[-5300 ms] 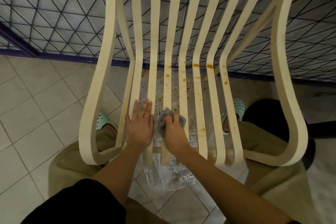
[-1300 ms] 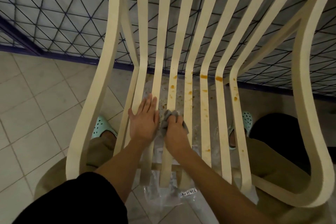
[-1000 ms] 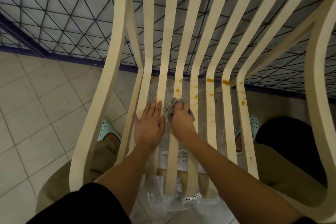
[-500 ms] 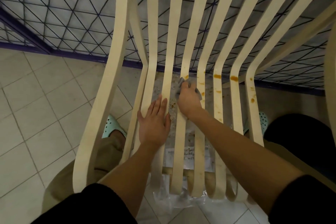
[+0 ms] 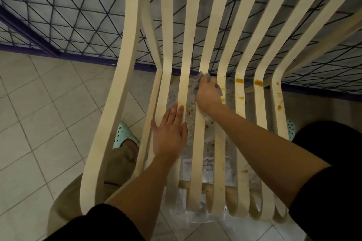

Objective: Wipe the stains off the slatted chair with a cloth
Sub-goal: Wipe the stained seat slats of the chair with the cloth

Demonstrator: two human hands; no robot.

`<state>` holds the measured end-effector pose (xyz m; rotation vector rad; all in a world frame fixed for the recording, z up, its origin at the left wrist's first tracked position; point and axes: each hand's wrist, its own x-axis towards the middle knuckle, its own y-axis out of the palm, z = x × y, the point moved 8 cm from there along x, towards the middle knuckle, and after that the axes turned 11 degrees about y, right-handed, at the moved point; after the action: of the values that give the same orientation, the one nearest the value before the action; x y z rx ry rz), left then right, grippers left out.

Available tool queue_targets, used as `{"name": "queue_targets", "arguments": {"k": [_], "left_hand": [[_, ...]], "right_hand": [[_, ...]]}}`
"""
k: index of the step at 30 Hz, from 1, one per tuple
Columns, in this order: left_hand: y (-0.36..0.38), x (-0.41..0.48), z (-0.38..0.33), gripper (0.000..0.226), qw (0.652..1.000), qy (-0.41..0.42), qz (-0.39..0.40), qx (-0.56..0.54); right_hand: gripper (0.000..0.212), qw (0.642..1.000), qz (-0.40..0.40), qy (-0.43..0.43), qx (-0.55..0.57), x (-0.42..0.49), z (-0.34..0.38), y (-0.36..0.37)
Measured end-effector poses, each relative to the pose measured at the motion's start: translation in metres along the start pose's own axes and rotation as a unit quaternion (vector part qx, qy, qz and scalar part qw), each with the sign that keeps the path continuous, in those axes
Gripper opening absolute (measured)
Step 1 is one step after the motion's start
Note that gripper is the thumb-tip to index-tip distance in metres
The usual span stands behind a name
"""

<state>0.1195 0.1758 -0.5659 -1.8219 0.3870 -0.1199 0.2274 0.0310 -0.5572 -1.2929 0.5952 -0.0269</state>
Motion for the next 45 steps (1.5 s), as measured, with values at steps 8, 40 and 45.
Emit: {"name": "queue_targets", "arguments": {"k": [8, 40, 45], "left_hand": [[0.001, 0.0, 0.0, 0.054, 1.0, -0.006, 0.005, -0.007], [0.001, -0.002, 0.003, 0.053, 1.0, -0.002, 0.008, -0.01], [-0.002, -0.001, 0.0, 0.054, 1.0, 0.003, 0.004, -0.003]], "right_hand": [[0.06, 1.0, -0.006, 0.005, -0.008, 0.022, 0.005, -0.004], [0.045, 0.997, 0.025, -0.029, 0.067, -0.05, -0.009, 0.015], [0.04, 0.996, 0.03, -0.028, 0.076, -0.083, -0.02, 0.024]]}}
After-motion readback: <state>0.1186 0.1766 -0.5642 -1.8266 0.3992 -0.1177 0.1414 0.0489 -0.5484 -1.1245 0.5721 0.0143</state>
